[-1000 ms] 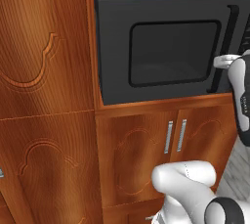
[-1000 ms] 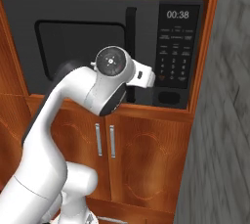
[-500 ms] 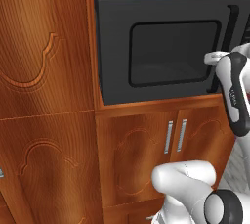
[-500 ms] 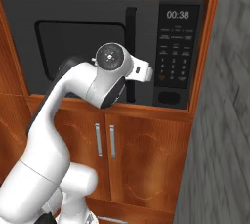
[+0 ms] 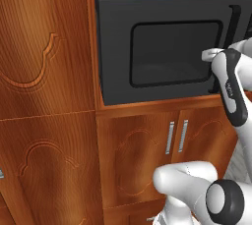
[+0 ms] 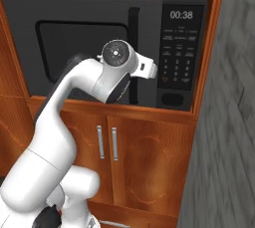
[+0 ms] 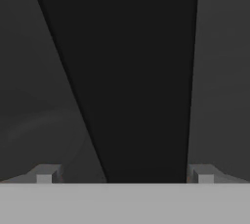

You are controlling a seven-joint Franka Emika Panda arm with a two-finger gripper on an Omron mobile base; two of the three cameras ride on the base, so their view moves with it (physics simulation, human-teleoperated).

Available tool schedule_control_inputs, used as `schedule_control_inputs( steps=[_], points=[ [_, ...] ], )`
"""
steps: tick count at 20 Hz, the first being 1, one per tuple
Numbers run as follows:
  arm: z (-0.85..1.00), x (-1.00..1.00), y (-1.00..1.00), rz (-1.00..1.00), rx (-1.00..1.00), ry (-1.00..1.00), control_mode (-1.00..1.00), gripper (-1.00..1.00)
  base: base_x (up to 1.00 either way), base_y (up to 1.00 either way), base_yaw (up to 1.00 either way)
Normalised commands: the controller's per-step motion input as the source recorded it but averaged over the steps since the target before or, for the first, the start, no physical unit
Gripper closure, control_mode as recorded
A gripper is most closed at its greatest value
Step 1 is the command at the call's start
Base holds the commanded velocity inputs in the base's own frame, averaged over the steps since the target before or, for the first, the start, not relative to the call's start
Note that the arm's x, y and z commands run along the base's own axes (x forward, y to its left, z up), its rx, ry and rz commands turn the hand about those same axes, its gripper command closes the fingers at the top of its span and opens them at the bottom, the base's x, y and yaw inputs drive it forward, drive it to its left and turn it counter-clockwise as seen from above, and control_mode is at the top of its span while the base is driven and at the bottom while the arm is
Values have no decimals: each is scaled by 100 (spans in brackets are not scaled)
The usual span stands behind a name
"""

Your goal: Pick the cheese from the counter and place it in the microwave. Then turn on the microwave.

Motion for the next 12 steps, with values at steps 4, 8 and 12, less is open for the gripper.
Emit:
schedule_control_inputs(
  steps=[4,8,12],
  points=[
    [0,24,-20,0,0,0,-100,-100,0,0,0],
    [0,22,-27,0,0,0,-100,-100,0,0,0],
    [0,23,-27,0,1,0,-100,-100,0,0,0]
  ],
)
